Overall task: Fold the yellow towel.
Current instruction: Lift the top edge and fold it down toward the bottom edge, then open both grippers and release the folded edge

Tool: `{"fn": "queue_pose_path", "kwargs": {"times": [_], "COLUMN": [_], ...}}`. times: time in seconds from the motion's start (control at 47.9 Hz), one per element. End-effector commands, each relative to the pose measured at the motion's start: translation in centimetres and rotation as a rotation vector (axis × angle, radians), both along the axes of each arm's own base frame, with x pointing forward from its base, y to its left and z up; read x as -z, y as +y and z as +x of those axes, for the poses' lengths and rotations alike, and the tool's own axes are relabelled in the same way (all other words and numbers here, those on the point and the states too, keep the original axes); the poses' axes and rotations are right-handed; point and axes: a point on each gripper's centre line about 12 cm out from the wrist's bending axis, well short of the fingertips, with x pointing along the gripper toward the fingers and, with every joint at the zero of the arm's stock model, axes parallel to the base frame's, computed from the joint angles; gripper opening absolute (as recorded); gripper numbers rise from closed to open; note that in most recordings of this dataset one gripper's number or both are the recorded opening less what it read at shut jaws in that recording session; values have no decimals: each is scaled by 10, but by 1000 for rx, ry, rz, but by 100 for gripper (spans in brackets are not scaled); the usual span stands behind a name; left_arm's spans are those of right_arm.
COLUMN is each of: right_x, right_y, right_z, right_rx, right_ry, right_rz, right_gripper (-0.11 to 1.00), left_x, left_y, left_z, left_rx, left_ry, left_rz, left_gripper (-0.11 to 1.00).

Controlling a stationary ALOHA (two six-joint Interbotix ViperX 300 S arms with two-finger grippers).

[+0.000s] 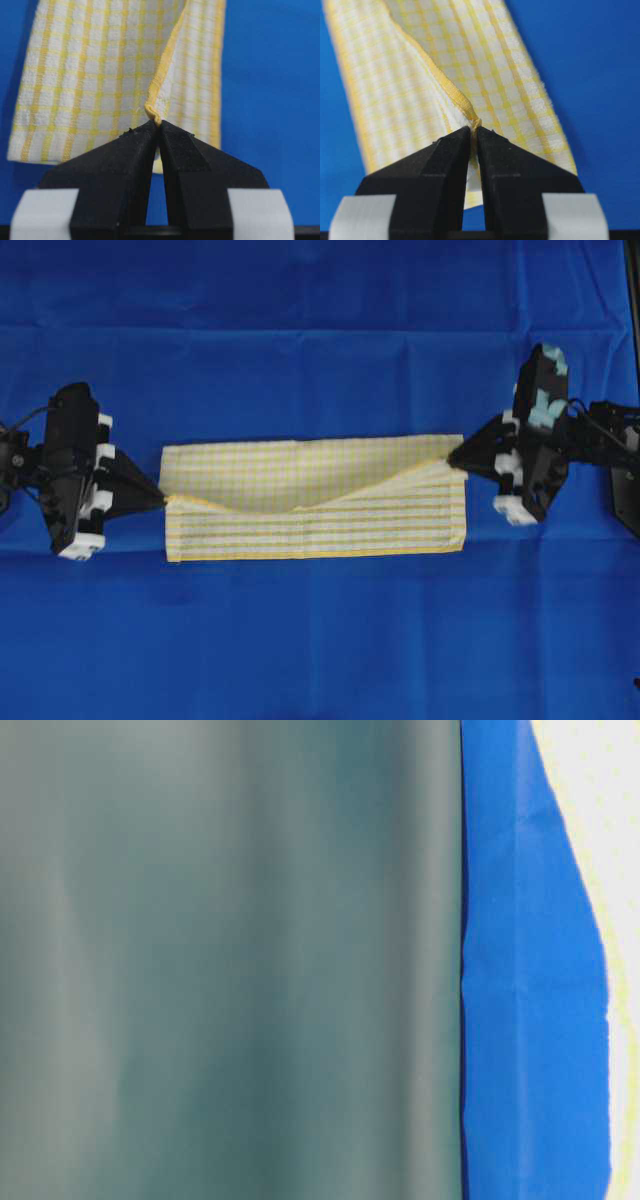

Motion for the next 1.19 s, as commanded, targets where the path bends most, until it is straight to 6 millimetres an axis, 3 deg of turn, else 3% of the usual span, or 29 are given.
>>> {"fn": "queue_pose_path", "kwargs": {"times": [0.0, 0.94, 1.003, 1.108, 1.17], "right_x": [-4, 13, 16, 17, 16], "right_y": [7, 29, 30, 31, 32], "right_z": [2, 8, 10, 14, 16], "right_rx": [-16, -94, -95, -96, -102], "right_ry": [-19, 68, 79, 85, 82], "right_rz": [11, 21, 20, 20, 19], "right_gripper": [6, 6, 6, 8, 22], "left_x": [-3, 9, 11, 12, 11], "left_y": [-7, -19, -19, -18, -18], "left_z": [3, 12, 12, 12, 12], "left_rx": [23, 52, 52, 51, 53], "left_ry": [-11, 48, 54, 59, 57], "left_rz": [-9, -9, -7, -7, -6], "left_gripper": [3, 4, 10, 31, 48]}}
